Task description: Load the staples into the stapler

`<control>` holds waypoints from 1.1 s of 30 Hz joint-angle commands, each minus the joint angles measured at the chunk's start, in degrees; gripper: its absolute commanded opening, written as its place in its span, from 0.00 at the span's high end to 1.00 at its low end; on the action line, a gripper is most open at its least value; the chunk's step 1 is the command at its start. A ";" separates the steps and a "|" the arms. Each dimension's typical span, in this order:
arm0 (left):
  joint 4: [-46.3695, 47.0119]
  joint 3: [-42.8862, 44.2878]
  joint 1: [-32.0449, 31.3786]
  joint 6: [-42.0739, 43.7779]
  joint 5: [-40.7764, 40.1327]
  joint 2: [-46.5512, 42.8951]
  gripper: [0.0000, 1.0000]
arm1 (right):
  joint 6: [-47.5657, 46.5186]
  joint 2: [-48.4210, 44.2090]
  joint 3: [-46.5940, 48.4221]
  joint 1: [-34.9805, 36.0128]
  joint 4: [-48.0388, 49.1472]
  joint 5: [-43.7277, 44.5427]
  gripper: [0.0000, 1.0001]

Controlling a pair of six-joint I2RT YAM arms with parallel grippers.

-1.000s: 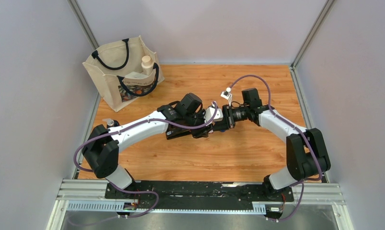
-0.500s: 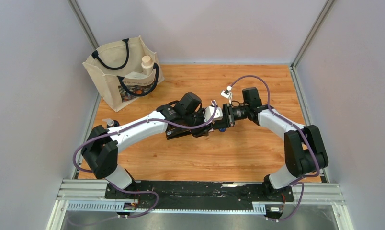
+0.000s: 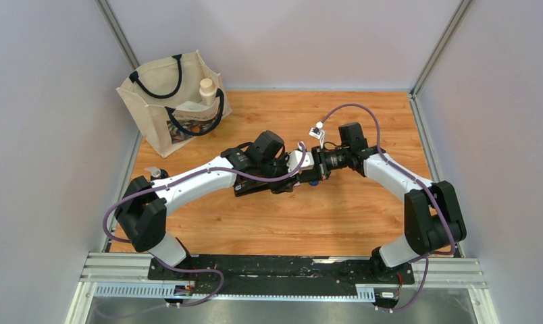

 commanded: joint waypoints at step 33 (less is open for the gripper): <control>3.30 -0.20 -0.36 -1.45 5.13 -0.04 0.89 | -15.41 -14.26 2.71 -8.03 -5.95 26.62 0.48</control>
